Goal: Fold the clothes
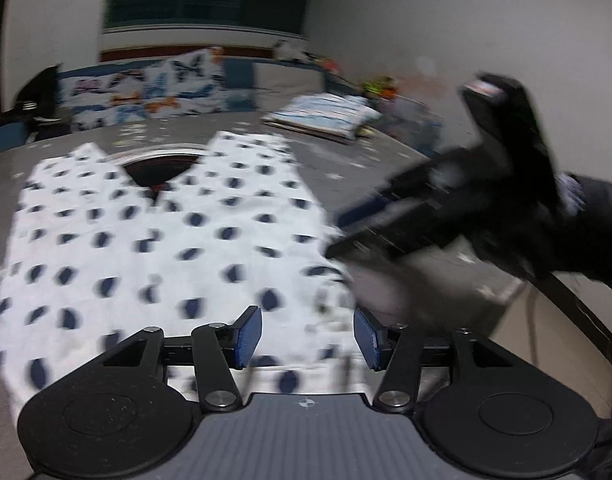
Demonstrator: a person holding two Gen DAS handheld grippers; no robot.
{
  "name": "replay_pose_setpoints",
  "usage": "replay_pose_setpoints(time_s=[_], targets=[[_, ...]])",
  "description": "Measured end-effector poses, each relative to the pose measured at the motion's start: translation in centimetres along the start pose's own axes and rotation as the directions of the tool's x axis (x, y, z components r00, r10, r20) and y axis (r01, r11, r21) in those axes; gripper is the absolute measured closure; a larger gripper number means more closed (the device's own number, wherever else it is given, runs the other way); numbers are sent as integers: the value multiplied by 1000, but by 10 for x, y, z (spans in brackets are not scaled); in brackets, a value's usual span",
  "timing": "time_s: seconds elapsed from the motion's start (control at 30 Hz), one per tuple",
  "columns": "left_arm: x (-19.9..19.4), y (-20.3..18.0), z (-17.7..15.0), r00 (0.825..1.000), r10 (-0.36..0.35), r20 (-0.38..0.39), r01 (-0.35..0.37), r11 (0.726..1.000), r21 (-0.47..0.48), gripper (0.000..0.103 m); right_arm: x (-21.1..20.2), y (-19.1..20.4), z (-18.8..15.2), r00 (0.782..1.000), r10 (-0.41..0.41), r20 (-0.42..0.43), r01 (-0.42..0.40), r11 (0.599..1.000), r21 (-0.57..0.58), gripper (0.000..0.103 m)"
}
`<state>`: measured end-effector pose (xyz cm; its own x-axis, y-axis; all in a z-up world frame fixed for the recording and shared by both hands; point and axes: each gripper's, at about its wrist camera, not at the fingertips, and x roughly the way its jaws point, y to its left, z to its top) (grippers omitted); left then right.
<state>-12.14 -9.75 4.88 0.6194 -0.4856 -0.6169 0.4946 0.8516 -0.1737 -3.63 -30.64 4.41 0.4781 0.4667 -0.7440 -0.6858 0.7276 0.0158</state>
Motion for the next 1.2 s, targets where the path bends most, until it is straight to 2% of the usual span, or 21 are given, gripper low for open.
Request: replay_pose_setpoints(time_s=[0.1, 0.27, 0.5, 0.57, 0.67, 0.77, 0.97, 1.2], targets=[[14, -12, -2, 999, -23, -27, 23, 999, 36, 48, 2, -20, 1, 999, -36, 4, 35, 998, 59, 59], [34, -21, -6, 998, -13, -63, 19, 996, 85, 51, 12, -50, 6, 997, -75, 2, 74, 987, 142, 59], [47, -12, -9, 994, -10, -108, 19, 997, 80, 83, 29, -97, 19, 991, -133, 18, 124, 958, 259, 60], [45, -8, -8, 994, -26, -105, 33, 998, 62, 89, 37, -113, 25, 988, -153, 25, 139, 944, 299, 60], [43, -5, -6, 994, -52, -101, 56, 998, 42, 91, 54, -137, 39, 981, -190, 29, 168, 923, 347, 62], [42, -2, -5, 992, -78, -101, 81, 996, 26, 91, 71, -162, 54, 974, -226, 30, 196, 898, 394, 68], [42, 4, -1, 989, -108, -101, 108, 994, -12, 91, 105, -203, 77, 961, -274, 29, 230, 855, 466, 69], [45, 9, 2, 985, -131, -110, 128, 991, -36, 91, 133, -221, 88, 959, -283, 19, 238, 841, 485, 76]])
